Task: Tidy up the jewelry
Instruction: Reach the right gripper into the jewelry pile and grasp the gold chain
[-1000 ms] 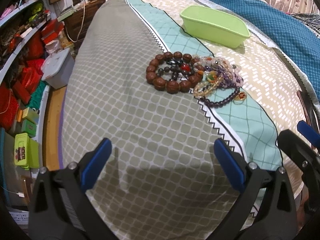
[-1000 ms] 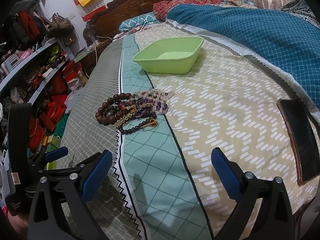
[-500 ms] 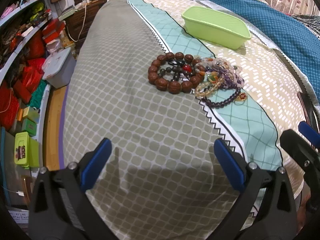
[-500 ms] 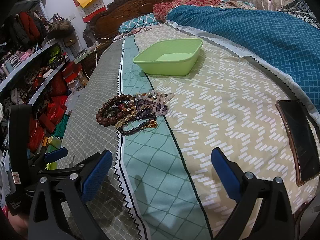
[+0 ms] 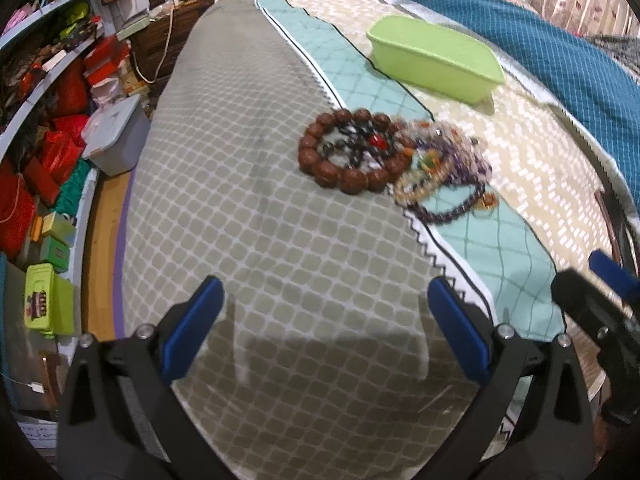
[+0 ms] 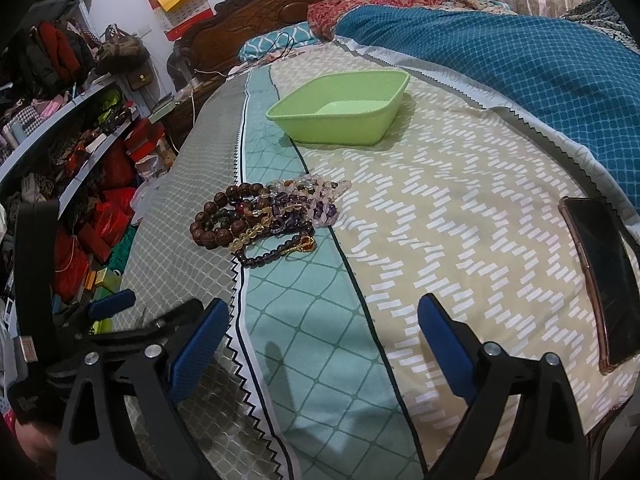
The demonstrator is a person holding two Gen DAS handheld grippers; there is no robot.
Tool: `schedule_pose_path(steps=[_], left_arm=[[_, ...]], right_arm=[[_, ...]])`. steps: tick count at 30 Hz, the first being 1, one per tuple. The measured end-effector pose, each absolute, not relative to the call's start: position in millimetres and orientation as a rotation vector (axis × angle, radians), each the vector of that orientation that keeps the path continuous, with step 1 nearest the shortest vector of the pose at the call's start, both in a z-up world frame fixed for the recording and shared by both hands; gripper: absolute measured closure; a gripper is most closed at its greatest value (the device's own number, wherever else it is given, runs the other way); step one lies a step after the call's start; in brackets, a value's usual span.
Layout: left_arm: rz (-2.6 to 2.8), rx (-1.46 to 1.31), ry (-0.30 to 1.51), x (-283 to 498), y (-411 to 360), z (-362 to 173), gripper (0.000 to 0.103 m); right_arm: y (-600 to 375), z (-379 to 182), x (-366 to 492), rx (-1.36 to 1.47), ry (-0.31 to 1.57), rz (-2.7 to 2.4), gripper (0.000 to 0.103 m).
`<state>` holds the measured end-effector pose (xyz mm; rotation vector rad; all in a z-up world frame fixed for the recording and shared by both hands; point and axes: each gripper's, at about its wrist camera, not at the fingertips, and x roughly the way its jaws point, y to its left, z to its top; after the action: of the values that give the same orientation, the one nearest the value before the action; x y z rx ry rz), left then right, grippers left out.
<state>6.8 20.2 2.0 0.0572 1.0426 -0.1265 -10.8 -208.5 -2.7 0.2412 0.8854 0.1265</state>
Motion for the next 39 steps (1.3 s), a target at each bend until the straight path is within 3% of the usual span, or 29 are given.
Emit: schedule_pose_path(steps=[4, 7, 10, 15, 22, 25, 28, 30, 34, 39], left_arm=[[-0.135, 0.007, 0.984, 18.0, 39.8, 11.1, 0.004], [-0.152, -0.018, 0.951, 31.2, 56.0, 19.7, 0.004], [-0.210, -0.052, 0.941, 45.2, 64.4, 27.2, 0.015], [-0.309, -0.132, 0.971, 67.7, 66.1, 30.1, 0.038], [-0.519, 0.023, 0.909, 52.2, 7.6, 25.1, 0.043], [-0.576, 0.097, 0.917, 49.5, -15.6, 15.0, 0.054], [-0.606, 0.126, 0.953, 55.0, -30.5, 0.6, 0.072], [-0.625, 0.117, 0.984, 63.1, -34.3, -8.9, 0.101], [-0.684, -0.038, 1.025, 67.0, -15.2, -1.4, 0.103], [-0.751, -0.184, 0.933, 37.8, 34.0, 46.1, 0.103]], right_arm=[[-207.1, -2.5, -5.5, 0.219, 0.874, 0.143, 0.046], [-206.9, 0.2, 5.2, 0.199, 0.852, 0.178, 0.065], [-208.5, -1.4, 18.5, 0.206, 0.862, 0.213, 0.082], [-207.9, -4.9, 47.1, 0.203, 0.883, 0.262, 0.097], [-230.2, -15.2, 89.5, 0.298, 0.933, 0.246, 0.098], [-234.0, -15.6, 95.4, 0.317, 0.942, 0.250, 0.098], [-236.3, -13.3, 88.4, 0.340, 0.938, 0.273, 0.098], [-235.8, -16.1, 81.0, 0.346, 0.952, 0.279, 0.098], [-234.2, -22.3, 65.4, 0.351, 0.975, 0.266, 0.098], [-212.6, -3.8, 38.2, 0.236, 0.882, 0.348, 0.098]])
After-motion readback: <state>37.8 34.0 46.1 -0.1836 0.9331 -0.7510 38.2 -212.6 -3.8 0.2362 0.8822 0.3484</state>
